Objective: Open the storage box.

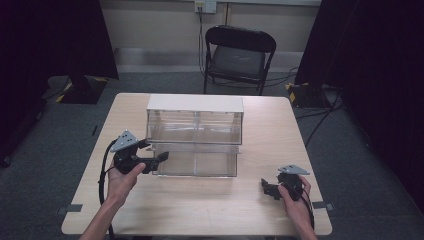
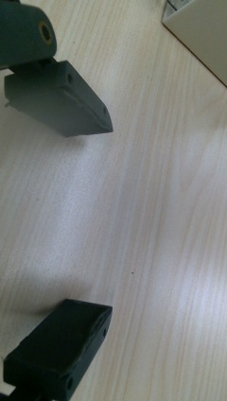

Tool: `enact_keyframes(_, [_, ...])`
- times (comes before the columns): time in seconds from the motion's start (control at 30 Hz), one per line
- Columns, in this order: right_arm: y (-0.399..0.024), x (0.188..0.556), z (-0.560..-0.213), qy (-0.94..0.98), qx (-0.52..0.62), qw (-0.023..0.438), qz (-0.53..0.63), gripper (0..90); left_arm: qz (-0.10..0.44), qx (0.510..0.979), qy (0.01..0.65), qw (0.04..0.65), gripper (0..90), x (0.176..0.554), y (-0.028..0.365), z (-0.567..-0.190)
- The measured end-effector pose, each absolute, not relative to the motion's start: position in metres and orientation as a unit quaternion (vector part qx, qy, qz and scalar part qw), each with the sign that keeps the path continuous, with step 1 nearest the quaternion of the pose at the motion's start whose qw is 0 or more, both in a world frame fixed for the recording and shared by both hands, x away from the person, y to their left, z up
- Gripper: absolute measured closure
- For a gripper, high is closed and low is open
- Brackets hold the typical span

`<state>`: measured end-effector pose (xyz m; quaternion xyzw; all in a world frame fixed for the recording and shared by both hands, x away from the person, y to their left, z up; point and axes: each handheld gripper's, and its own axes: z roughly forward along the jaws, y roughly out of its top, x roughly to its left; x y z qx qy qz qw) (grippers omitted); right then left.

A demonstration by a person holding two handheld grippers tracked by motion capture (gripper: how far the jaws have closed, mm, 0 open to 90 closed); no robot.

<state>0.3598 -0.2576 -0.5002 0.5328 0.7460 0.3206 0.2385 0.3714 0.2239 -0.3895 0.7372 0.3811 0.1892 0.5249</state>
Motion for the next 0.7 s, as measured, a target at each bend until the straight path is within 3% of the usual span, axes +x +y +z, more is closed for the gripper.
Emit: enact_keyframes(0.7, [-0.2576,0.3598,-0.5002,0.746,0.533,0.239,0.321,11.0,0.191,0.736,0.387,0.522,13.4,0.3757,0.2205,-0.3852])
